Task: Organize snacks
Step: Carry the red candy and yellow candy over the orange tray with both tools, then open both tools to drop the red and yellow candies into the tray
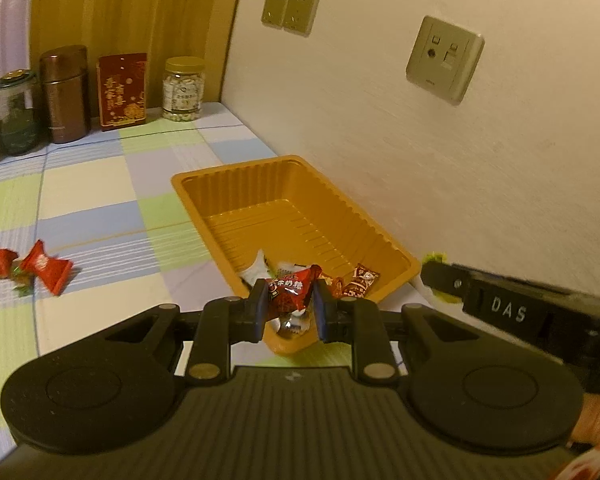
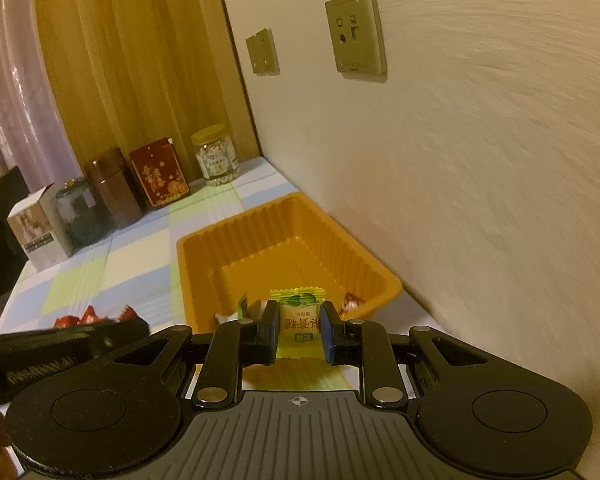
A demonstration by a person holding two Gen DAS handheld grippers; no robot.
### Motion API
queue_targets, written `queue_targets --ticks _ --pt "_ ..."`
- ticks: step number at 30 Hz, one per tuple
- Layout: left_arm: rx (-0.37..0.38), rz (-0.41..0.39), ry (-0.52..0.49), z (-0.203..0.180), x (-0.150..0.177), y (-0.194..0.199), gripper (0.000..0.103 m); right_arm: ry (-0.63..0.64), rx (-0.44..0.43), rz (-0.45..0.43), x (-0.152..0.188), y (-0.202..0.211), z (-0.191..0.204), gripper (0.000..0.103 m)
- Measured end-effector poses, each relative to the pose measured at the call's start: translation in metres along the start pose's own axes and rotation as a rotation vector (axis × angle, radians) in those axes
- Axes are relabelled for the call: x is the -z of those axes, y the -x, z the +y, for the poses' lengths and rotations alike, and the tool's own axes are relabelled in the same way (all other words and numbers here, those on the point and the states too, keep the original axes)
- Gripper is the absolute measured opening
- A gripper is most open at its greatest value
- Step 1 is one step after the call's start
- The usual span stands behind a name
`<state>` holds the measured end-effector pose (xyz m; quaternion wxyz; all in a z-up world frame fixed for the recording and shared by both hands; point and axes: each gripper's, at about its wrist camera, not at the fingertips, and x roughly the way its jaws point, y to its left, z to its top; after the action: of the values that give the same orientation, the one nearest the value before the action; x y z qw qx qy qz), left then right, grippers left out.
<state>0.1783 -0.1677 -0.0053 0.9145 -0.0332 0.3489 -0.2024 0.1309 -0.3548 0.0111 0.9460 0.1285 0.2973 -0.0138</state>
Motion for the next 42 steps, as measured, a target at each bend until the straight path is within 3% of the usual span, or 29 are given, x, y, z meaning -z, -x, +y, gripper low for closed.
queue_targets --ticks 18,19,20,22,35,42 --pt "0.036 0.048 -0.063 -0.001 -0.03 -0.089 0.022 -0.012 0.02 0.032 -0.026 -0.071 -0.027 0.022" --pt "0.042 0.049 -0.055 0.0 -0.03 -0.091 0.022 -0.014 0.021 0.034 -0.026 -0.074 -0.028 0.022" --pt "0.046 0.05 -0.038 0.003 -0.032 -0.093 0.03 -0.015 0.022 0.036 -0.026 -0.076 -0.028 0.022" --pt "0.043 0.052 -0.013 0.008 -0.034 -0.094 0.035 -0.017 0.023 0.041 -0.025 -0.077 -0.029 0.022" --pt "-0.059 0.034 0.064 0.048 -0.016 -0.06 0.035 -0.029 0.01 0.05 -0.024 -0.076 -0.024 0.022" --pt "-0.074 0.024 0.07 0.055 -0.006 -0.051 0.035 -0.013 -0.007 0.05 -0.028 -0.08 -0.016 0.022"
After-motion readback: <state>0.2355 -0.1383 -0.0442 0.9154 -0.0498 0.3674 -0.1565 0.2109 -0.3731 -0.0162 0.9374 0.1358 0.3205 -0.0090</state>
